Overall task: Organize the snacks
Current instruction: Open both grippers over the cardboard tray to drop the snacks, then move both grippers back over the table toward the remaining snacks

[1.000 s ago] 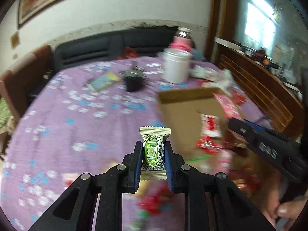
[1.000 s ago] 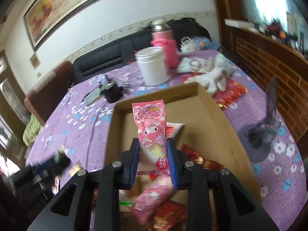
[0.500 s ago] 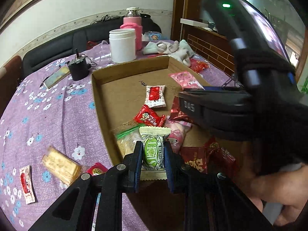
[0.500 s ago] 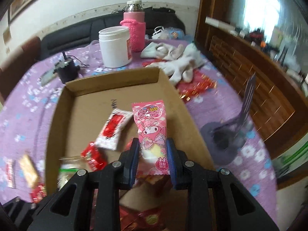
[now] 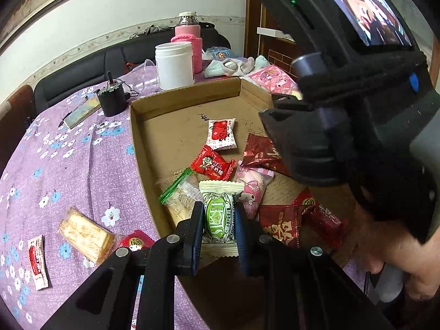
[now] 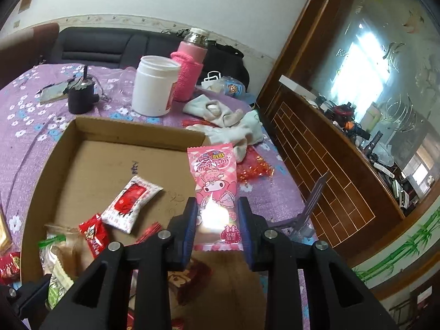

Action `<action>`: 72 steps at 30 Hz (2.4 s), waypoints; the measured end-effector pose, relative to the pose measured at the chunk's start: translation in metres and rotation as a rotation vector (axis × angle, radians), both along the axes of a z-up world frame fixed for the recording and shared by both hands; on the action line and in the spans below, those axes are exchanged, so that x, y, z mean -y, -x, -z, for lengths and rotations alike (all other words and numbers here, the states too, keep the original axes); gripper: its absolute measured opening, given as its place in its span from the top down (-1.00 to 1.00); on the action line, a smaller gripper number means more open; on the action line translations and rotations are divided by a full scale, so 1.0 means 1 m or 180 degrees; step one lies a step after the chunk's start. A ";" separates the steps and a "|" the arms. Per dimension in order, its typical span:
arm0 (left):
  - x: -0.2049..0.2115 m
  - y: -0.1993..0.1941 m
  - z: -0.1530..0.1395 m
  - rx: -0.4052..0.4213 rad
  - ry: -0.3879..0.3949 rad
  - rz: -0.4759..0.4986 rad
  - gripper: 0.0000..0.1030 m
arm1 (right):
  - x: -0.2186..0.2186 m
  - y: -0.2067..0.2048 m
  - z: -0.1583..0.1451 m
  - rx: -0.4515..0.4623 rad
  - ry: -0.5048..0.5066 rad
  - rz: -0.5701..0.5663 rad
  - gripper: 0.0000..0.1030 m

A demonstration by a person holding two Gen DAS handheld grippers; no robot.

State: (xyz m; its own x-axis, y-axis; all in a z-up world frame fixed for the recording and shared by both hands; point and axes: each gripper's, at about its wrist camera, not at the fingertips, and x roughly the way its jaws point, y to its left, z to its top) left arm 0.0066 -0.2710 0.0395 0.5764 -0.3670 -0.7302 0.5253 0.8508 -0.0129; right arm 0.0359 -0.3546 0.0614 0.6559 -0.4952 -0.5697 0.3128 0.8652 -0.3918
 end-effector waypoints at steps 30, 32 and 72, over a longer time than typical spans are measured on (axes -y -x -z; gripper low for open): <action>-0.011 0.018 -0.022 0.0422 0.0100 -0.0030 -0.02 | 0.021 0.024 -0.031 0.0501 -0.1029 -0.0160 0.17; -0.018 0.016 -0.029 0.0444 0.0149 -0.0090 -0.02 | 0.020 0.031 -0.039 0.0671 -0.1109 -0.0178 0.16; -0.250 -0.042 -0.010 -0.0645 0.0008 -0.1561 -0.21 | -0.098 0.041 -0.055 -0.0074 -0.1765 -0.1649 -0.01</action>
State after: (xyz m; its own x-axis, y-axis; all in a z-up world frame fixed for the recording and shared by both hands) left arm 0.0490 -0.0207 0.0496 0.5281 -0.0916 -0.8443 0.0524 0.9958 -0.0753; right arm -0.0047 -0.2568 0.1169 0.7115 0.2358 -0.6619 -0.1901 0.9715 0.1417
